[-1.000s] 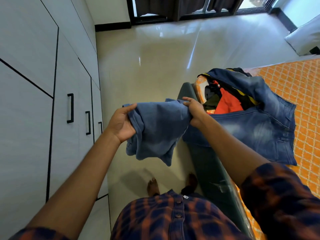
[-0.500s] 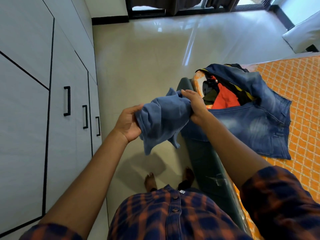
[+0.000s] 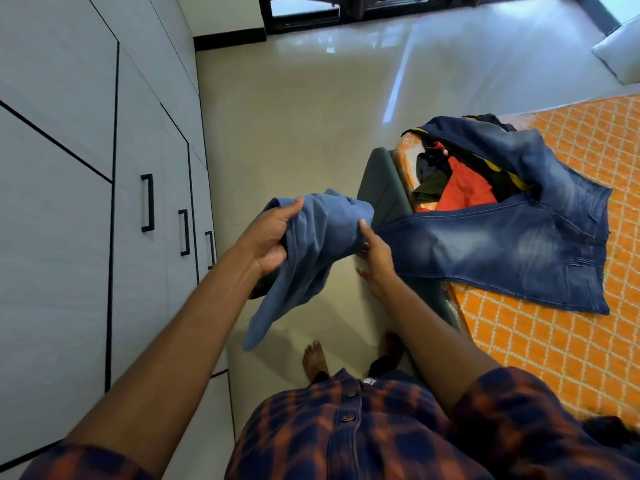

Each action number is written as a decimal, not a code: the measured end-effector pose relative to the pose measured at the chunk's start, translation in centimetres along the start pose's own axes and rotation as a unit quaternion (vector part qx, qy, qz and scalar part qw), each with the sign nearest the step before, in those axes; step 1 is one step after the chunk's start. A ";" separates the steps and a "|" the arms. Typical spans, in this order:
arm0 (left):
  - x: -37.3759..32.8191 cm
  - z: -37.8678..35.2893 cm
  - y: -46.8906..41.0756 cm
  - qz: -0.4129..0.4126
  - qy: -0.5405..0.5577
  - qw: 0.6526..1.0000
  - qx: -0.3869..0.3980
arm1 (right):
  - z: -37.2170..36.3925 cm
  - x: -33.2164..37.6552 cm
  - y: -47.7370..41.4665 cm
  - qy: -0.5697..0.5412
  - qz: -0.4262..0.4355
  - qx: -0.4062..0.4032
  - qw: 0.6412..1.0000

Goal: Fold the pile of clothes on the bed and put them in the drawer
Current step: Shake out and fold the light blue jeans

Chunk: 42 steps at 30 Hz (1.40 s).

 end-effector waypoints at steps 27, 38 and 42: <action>-4.1 7.5 3.0 -0.189 -0.254 0.913 -0.259 | -0.1 10.5 1.9 0.233 0.348 -0.162 0.893; -3.1 7.6 1.9 -0.175 -0.252 0.918 -0.251 | 0.4 10.8 1.9 0.342 0.312 -0.195 0.865; -1.9 9.0 1.2 -0.093 -0.122 0.948 -0.277 | 0.5 9.2 1.2 0.155 0.150 -0.144 0.966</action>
Point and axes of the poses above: each hand's wrist, its own y-axis away from the middle knuckle, its own z-axis out of the back of the hand, x = y × z, the point moved 5 cm from there along -y, towards the middle knuckle
